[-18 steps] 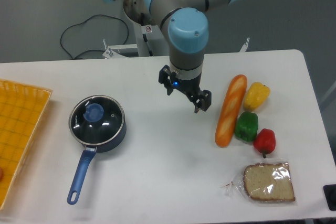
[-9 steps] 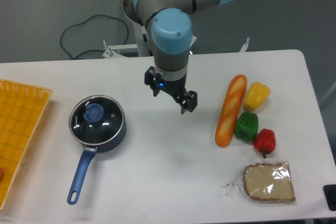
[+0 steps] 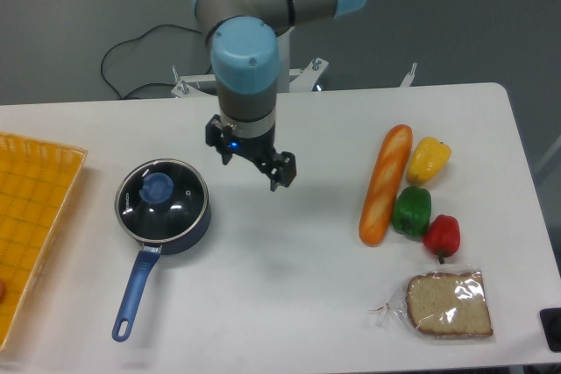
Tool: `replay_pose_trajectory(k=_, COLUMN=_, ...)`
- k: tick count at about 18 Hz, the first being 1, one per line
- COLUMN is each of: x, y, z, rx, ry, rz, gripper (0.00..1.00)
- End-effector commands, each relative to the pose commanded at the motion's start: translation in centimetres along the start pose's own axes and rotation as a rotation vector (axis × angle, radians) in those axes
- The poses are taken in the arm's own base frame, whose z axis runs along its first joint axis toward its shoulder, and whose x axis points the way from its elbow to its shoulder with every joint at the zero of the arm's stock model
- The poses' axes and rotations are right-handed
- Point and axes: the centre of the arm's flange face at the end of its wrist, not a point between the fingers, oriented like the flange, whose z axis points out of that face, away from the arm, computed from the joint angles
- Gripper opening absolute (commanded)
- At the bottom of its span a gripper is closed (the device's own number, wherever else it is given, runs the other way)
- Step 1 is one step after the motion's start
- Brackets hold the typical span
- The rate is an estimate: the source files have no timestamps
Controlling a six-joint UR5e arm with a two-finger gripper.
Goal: Open the lid
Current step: 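Move the gripper across the table toward the blue saucepan lid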
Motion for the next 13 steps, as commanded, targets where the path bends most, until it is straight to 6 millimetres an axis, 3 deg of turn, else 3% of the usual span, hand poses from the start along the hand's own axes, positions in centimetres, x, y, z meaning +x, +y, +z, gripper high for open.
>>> replay_pose_trajectory(k=13, x=6.0, y=-2.5, z=0.4, rx=0.001, ry=-0.001, rz=-0.049, gripper=1.00)
